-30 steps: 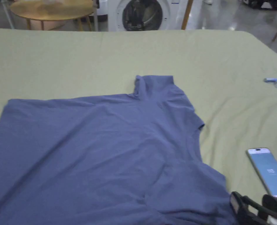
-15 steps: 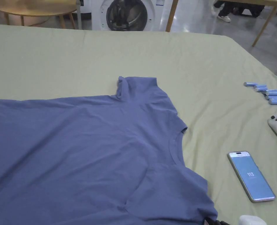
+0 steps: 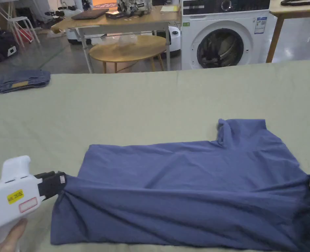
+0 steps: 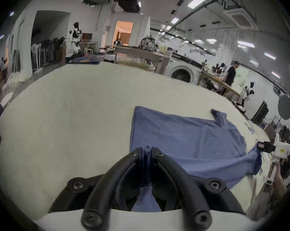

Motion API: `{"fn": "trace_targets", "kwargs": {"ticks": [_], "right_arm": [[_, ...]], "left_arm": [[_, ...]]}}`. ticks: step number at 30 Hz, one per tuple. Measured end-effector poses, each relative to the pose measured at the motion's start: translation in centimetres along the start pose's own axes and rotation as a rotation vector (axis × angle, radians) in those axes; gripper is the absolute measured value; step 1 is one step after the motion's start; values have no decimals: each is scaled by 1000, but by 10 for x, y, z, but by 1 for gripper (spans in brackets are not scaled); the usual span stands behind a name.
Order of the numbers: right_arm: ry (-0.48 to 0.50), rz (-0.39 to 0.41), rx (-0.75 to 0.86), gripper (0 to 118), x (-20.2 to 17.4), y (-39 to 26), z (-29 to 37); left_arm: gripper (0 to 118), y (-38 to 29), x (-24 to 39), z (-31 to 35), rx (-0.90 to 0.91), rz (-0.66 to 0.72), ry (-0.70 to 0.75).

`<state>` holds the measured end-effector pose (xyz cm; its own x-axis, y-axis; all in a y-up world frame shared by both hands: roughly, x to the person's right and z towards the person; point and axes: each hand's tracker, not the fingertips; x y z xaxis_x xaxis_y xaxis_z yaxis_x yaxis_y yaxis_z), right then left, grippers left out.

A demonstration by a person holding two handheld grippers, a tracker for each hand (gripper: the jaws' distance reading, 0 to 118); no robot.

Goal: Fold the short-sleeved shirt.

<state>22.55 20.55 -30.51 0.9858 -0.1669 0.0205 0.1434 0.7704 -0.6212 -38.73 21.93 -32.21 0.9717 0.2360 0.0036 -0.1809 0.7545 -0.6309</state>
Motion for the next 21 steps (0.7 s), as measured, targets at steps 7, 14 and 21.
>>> {"fn": "trace_targets", "kwargs": {"ticks": [7,14,21], "right_arm": [[-109,32,-164,26,7,2,-84],[-140,91,-72,54,-5,2,-41],[-20,164,149,45,-57,-27,60]], "left_arm": [[35,-5,-5,-66,-128,41,23],[46,-3,13,-4,62,-55,-54],[46,-30,74,100,307,-220,-33]]}}
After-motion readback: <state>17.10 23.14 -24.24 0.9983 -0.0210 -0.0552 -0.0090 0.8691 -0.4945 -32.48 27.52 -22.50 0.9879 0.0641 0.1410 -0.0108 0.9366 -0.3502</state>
